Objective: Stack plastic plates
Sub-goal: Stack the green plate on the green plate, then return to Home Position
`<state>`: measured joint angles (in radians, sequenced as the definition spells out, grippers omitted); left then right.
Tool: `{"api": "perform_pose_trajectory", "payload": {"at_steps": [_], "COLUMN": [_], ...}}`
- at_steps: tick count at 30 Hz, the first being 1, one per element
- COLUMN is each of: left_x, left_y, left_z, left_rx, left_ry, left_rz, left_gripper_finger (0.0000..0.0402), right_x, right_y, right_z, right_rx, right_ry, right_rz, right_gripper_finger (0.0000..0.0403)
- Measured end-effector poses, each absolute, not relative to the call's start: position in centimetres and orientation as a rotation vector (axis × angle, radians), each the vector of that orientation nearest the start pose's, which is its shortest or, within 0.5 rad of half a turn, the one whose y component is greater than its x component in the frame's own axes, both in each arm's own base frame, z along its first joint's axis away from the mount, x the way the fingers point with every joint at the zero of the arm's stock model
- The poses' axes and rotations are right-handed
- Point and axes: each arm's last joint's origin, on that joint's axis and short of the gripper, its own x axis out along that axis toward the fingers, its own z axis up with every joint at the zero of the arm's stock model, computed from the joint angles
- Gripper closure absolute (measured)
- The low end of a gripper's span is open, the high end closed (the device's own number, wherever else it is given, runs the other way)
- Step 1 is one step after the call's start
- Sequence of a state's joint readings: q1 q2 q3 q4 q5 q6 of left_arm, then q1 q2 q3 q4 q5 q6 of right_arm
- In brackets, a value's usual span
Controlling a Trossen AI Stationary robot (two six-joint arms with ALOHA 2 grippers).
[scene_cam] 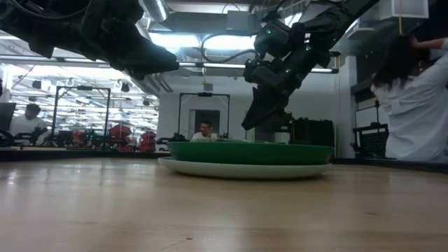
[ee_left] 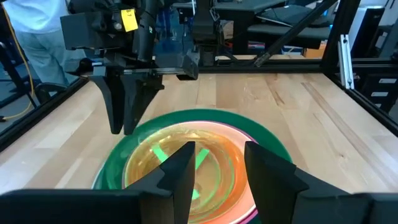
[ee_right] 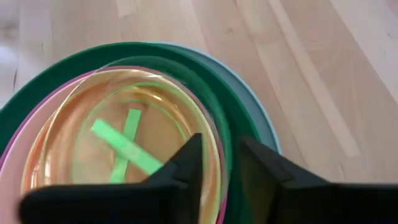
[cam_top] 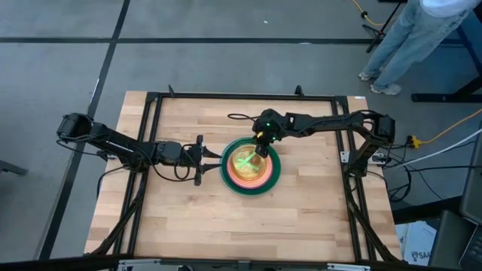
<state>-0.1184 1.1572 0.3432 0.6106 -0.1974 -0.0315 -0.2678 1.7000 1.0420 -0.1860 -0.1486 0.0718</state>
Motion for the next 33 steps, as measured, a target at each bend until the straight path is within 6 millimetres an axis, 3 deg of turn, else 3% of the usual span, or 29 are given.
{"api": "perform_pose_trajectory", "payload": {"at_steps": [6, 11, 20, 25, 29, 33], "left_x": [21.9, 21.8, 21.3, 20.3, 19.2, 17.7], "left_y": [-1.9, -1.8, -1.6, -1.4, -1.2, -1.0], "left_z": [18.9, 19.3, 19.4, 20.5, 21.1, 21.2], "left_rx": [0.008, 0.010, 0.014, 0.010, 0.017, 0.012], "left_ry": [0.201, 0.176, 0.203, 0.182, 0.200, 0.173], "left_rz": [0.088, 0.091, 0.097, 0.093, 0.129, 0.132], "left_gripper_finger": [0.0269, 0.0269, 0.0269, 0.0269, 0.0269, 0.0269], "right_x": [33.8, 33.3, 31.8, 30.6, 29.0, 27.5], "right_y": [-8.8, -8.6, -8.2, -7.9, -7.4, -7.0], "right_z": [19.1, 20.2, 24.0, 25.8, 25.7, 24.1], "right_rx": [0.236, 0.202, 0.092, 0.040, 0.031, 0.052], "right_ry": [0.820, 0.806, 0.696, 0.652, 0.638, 0.591], "right_rz": [-0.139, -0.095, -0.064, -0.046, -0.044, -0.056], "right_gripper_finger": [0.0244, 0.0211, 0.0220, 0.0233, 0.0243, 0.0261]}}
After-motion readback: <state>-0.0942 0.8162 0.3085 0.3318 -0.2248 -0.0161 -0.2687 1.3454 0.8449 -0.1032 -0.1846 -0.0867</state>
